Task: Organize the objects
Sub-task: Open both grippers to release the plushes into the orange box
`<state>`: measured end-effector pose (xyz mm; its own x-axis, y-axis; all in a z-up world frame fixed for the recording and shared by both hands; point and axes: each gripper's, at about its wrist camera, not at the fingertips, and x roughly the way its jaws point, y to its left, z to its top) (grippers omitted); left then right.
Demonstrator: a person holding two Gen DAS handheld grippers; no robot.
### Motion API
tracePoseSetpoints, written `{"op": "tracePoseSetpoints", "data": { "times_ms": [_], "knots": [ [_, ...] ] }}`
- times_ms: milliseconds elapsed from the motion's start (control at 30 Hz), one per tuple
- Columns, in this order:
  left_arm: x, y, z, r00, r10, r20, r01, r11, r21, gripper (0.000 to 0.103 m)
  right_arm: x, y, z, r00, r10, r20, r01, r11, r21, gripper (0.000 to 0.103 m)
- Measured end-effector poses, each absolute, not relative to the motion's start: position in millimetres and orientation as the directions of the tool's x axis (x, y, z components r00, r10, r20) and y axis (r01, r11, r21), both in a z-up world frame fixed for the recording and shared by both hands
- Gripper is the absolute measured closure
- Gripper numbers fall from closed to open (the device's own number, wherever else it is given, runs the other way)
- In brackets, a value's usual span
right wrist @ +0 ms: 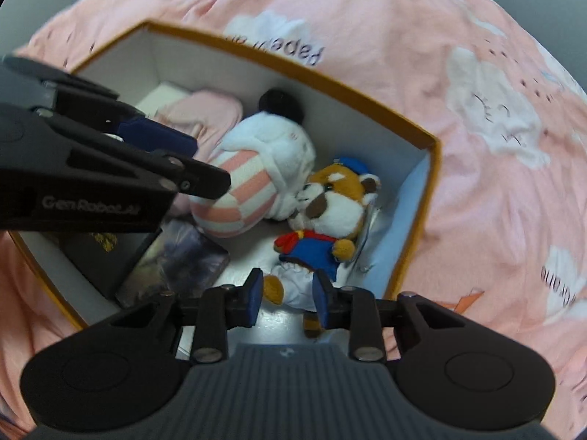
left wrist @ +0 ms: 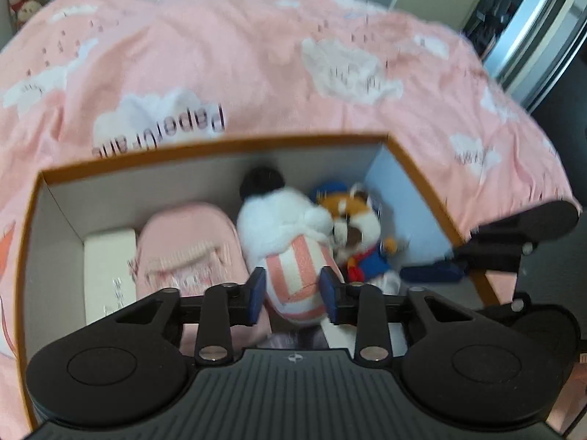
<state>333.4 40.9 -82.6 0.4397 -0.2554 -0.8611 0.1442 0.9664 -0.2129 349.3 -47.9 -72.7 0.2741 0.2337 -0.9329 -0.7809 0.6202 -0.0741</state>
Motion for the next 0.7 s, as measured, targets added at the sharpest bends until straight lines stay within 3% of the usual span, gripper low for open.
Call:
{"op": "tracePoseSetpoints", "data": {
  "times_ms": [367, 567, 700],
  "knots": [
    [333.6, 25.8, -102.5, 0.39, -0.199, -0.899, 0.152, 0.977, -0.15, 0.072, 352.3, -29.6, -93.2, 0.354, 0.162, -0.921, -0.846, 0.475, -0.241, 0.071],
    [332.0, 22.7, -103.7, 0.4, -0.179, -0.899, 0.117, 0.983, -0.143, 0.071, 362.1, -29.4, -95.9, 0.386, 0.178, -0.905, -0.817, 0.521, -0.246, 0.072],
    [311.1, 18.0, -89.9, 0.497, -0.105, -0.862, 0.063, 0.994, -0.085, 0.071, 359.1, -36.7, -82.1, 0.372, 0.224, -0.901, -0.798, 0.572, -0.187, 0.072]
  ]
}}
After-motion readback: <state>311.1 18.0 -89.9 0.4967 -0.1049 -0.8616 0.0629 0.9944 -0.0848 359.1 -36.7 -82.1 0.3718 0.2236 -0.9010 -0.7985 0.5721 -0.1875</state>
